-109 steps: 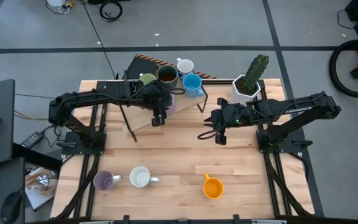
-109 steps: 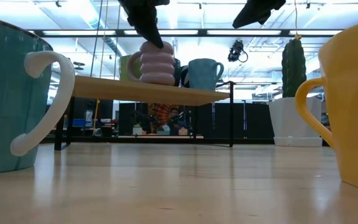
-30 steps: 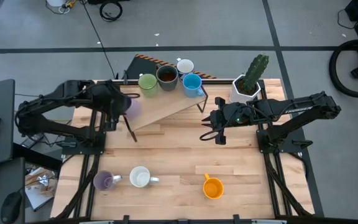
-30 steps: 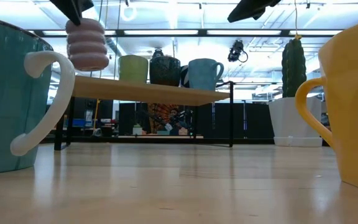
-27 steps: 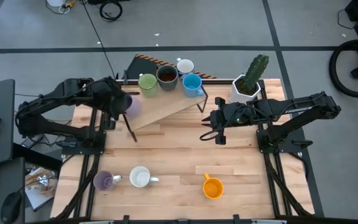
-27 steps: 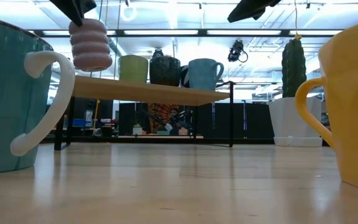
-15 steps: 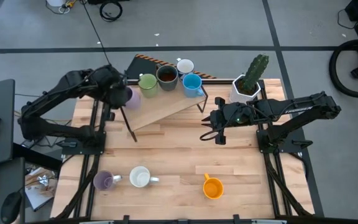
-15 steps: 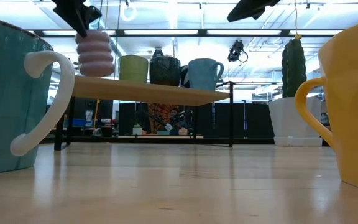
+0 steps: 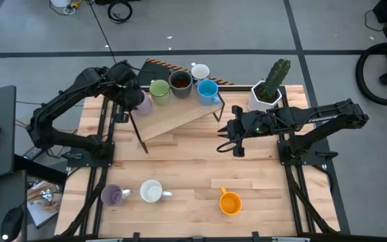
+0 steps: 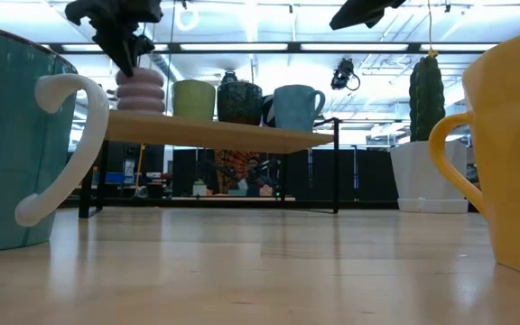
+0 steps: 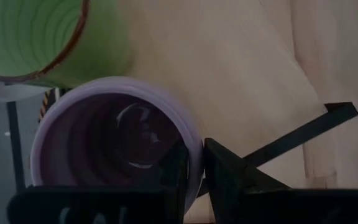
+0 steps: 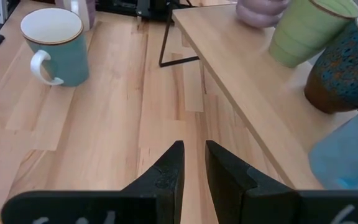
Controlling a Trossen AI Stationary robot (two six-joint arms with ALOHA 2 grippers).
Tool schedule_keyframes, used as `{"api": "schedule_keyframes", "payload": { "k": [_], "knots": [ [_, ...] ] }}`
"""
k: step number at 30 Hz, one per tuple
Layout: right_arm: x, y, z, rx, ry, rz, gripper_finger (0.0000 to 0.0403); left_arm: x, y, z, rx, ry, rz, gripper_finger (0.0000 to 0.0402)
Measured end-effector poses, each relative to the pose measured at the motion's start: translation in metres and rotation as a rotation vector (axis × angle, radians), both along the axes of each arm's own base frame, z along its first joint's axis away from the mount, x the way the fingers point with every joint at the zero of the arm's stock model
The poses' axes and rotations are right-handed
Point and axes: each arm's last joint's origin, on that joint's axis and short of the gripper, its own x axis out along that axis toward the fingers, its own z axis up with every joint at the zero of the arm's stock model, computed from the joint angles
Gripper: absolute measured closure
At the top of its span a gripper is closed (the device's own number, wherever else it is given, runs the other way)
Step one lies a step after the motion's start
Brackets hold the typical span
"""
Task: Place coffee mugs
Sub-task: Put the purple mug on the shelf
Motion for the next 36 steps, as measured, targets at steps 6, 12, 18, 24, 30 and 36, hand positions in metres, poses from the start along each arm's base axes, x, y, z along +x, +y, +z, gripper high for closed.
{"api": "schedule_keyframes", "payload": {
  "k": [6,12,18,24,30,36],
  "knots": [
    [0.0003,0.0000,0.0004,0.001,-0.005,0.000,0.0332,0.0057,0.0058,-0.0044,-0.064,-0.021,0.001,0.0347],
    [0.0022,0.0003,0.0032,0.005,-0.040,0.001,0.0332,0.0069,0.0084,-0.0054,-0.071,-0.030,-0.011,0.0347],
    [0.0026,0.0003,0.0038,-0.006,-0.045,0.009,0.0332,0.0072,0.0086,-0.0054,-0.091,-0.038,0.045,0.0347],
    [0.0050,0.0006,0.0078,-0.017,-0.092,0.019,0.0332,0.0069,0.0083,-0.0058,-0.102,-0.036,0.065,0.0347],
    [0.0055,0.0007,0.0087,-0.015,-0.102,0.019,0.0332,0.0077,0.0090,-0.0056,-0.094,-0.044,0.065,0.0347],
    [0.0055,0.0005,0.0087,-0.015,-0.102,0.018,0.0332,0.0080,0.0095,-0.0056,-0.087,-0.044,0.067,0.0347]
  ]
}}
